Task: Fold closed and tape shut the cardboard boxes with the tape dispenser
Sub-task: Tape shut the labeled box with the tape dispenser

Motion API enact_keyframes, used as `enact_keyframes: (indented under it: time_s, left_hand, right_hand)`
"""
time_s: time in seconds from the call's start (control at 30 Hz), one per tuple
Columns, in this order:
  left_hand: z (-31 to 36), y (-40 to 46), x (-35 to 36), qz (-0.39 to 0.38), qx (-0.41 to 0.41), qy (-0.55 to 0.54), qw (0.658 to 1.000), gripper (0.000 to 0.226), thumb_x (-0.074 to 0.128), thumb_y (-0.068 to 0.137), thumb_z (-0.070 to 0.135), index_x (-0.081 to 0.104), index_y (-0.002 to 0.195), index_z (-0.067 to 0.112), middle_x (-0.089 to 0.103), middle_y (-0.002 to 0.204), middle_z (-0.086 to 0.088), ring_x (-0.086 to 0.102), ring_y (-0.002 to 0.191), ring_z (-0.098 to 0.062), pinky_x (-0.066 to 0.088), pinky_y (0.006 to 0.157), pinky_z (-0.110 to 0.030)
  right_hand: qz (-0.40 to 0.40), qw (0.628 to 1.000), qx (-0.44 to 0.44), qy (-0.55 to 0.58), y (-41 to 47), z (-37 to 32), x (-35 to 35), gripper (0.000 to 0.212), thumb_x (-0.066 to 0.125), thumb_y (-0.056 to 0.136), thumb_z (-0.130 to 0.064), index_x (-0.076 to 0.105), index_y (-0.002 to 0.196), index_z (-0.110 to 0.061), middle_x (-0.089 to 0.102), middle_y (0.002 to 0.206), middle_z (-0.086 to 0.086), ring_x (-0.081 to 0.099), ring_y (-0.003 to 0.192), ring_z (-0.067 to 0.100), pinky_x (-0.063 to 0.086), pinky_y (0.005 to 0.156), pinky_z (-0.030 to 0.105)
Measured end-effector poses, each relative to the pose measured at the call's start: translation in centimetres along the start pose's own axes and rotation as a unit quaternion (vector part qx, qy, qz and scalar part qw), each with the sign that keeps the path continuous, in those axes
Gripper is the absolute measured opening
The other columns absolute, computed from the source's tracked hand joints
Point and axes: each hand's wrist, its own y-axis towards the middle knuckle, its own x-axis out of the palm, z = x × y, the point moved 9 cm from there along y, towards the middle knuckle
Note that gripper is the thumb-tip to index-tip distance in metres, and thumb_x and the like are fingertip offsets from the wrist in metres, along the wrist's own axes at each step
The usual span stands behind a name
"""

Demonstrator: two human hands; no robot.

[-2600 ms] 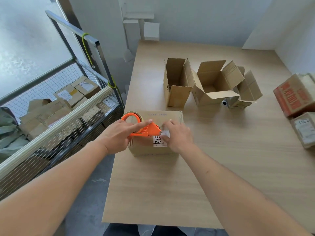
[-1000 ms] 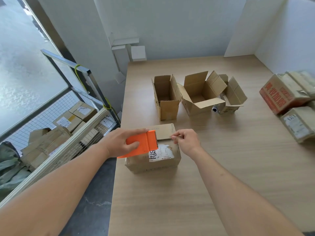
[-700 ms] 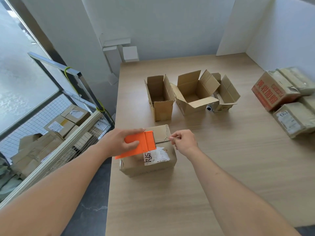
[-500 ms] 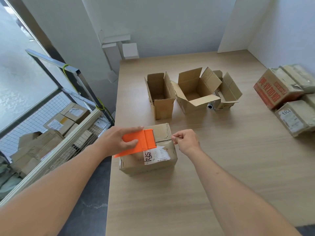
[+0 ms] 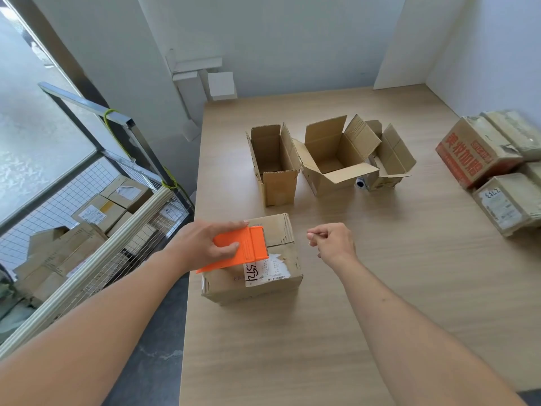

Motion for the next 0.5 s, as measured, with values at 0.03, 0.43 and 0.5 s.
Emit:
enact_keyframes:
  time_s: [0.03, 0.43, 0.5]
  left_hand:
    - [0.0, 0.1, 0.0, 0.003, -0.004, 0.003, 1.000, 0.057, 0.049, 0.085, 0.072, 0.037, 0.141, 0.068, 0.054, 0.093, 0.021, 0.054, 0.069, -0.003, 0.037, 0.059, -0.017]
    - [0.8, 0.3, 0.2, 0.036, -0.023, -0.012, 0.999, 0.054, 0.054, 0.082, 0.061, 0.049, 0.136, 0.062, 0.058, 0.089, 0.027, 0.056, 0.076, 0.013, 0.034, 0.060, -0.013]
    - [0.7, 0.4, 0.3, 0.035, -0.025, -0.014, 0.999, 0.054, 0.053, 0.082, 0.062, 0.050, 0.135, 0.062, 0.063, 0.090, 0.024, 0.057, 0.068, 0.004, 0.037, 0.059, -0.016]
  right_hand:
    - [0.001, 1.000, 0.009, 0.013, 0.2, 0.3, 0.1, 0.008, 0.079, 0.088, -0.021, 0.081, 0.082, -0.026, 0.074, 0.069, -0.007, 0.071, 0.075, 0.015, 0.062, 0.076, 0.044]
    - [-0.025, 0.980, 0.148, 0.128, 0.8, 5.2, 5.0, 0.057, 0.092, 0.075, -0.033, 0.067, 0.125, -0.028, 0.077, 0.075, -0.005, 0.065, 0.061, 0.019, 0.063, 0.069, 0.036]
    - [-0.007, 0.982, 0.148, 0.116, 1.0, 5.6, 4.9, 0.055, 0.095, 0.070, -0.036, 0.074, 0.118, -0.022, 0.076, 0.087, -0.003, 0.071, 0.072, 0.020, 0.063, 0.081, 0.042]
